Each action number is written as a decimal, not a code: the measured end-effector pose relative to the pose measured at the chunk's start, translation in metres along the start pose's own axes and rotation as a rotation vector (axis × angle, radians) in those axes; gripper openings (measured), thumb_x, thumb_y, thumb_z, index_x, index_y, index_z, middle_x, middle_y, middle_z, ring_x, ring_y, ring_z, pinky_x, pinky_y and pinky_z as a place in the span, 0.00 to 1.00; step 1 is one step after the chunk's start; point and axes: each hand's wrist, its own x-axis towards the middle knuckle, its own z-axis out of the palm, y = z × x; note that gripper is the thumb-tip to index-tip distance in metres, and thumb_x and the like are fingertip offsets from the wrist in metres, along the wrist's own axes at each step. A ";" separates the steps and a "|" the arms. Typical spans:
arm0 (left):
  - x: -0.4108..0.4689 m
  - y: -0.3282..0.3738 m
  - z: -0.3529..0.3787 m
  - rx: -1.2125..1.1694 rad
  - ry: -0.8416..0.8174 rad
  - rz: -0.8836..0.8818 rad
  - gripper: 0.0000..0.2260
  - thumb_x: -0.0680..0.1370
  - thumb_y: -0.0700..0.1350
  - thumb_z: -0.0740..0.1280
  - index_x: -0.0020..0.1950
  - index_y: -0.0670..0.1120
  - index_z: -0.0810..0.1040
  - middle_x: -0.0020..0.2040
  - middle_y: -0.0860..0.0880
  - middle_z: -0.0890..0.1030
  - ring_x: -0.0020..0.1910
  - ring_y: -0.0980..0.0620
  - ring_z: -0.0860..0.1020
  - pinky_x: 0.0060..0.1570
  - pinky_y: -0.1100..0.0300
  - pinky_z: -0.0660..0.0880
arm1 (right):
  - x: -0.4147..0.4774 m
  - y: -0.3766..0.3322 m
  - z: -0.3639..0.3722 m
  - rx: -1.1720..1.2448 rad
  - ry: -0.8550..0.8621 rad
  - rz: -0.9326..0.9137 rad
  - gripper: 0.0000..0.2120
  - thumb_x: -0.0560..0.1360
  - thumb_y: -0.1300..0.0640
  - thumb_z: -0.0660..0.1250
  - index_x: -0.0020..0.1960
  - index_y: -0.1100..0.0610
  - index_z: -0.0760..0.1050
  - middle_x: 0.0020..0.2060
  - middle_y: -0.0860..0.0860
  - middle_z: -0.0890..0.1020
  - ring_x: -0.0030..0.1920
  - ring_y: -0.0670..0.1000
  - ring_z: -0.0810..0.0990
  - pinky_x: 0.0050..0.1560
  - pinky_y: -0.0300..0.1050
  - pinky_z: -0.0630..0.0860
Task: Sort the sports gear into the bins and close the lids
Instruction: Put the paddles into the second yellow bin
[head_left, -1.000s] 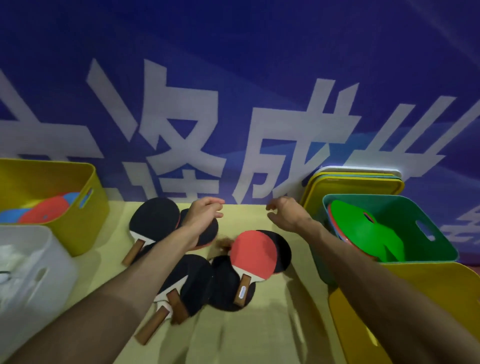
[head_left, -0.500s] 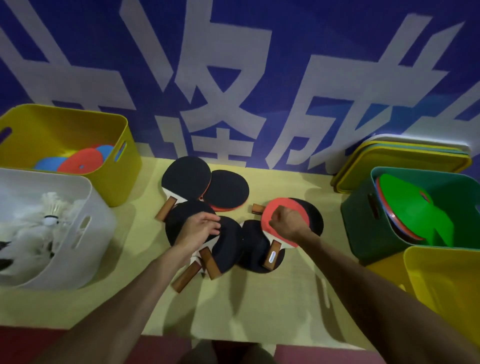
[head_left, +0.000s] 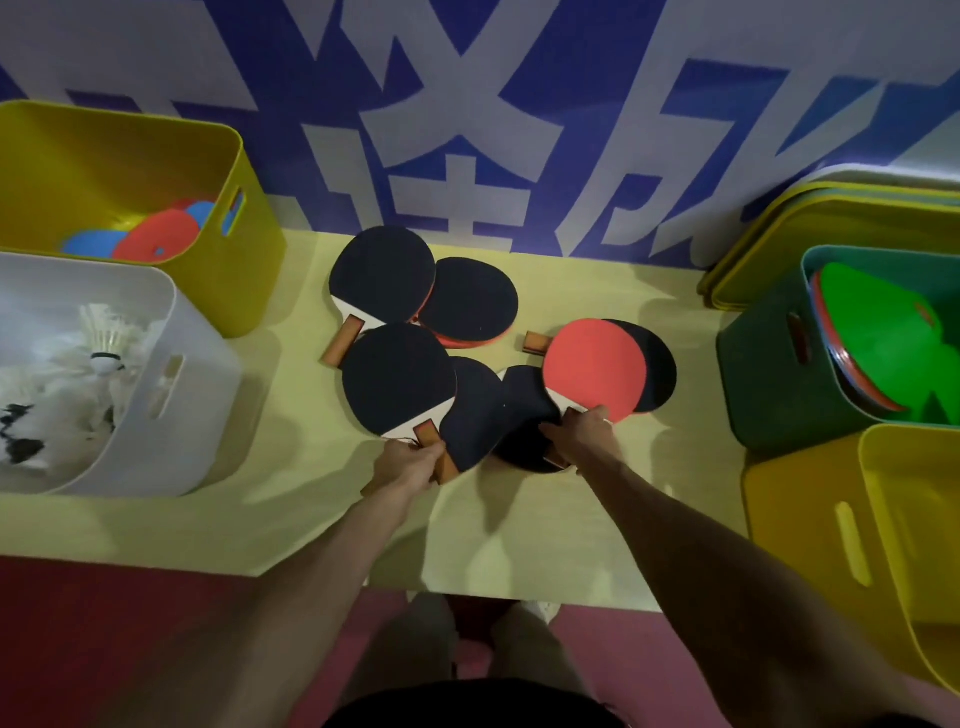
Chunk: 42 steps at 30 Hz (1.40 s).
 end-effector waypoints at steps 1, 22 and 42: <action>-0.002 0.001 0.006 -0.031 -0.006 -0.017 0.11 0.73 0.51 0.70 0.36 0.44 0.77 0.34 0.45 0.80 0.32 0.46 0.80 0.34 0.60 0.77 | -0.004 0.001 0.001 0.017 0.016 0.012 0.33 0.71 0.47 0.71 0.64 0.63 0.58 0.58 0.60 0.75 0.56 0.62 0.77 0.55 0.58 0.77; -0.025 0.059 0.011 -0.736 -0.232 -0.136 0.06 0.72 0.37 0.72 0.44 0.40 0.76 0.46 0.41 0.82 0.40 0.48 0.81 0.63 0.45 0.72 | -0.021 -0.012 -0.062 0.199 0.022 0.050 0.23 0.66 0.56 0.79 0.52 0.63 0.71 0.48 0.57 0.78 0.47 0.57 0.80 0.37 0.50 0.80; -0.079 0.073 0.045 -0.566 -0.316 0.078 0.04 0.72 0.36 0.72 0.45 0.39 0.80 0.47 0.40 0.82 0.47 0.44 0.81 0.46 0.53 0.80 | -0.043 -0.026 -0.160 -0.196 0.221 -0.324 0.05 0.73 0.58 0.68 0.48 0.57 0.79 0.37 0.52 0.80 0.37 0.51 0.79 0.32 0.40 0.73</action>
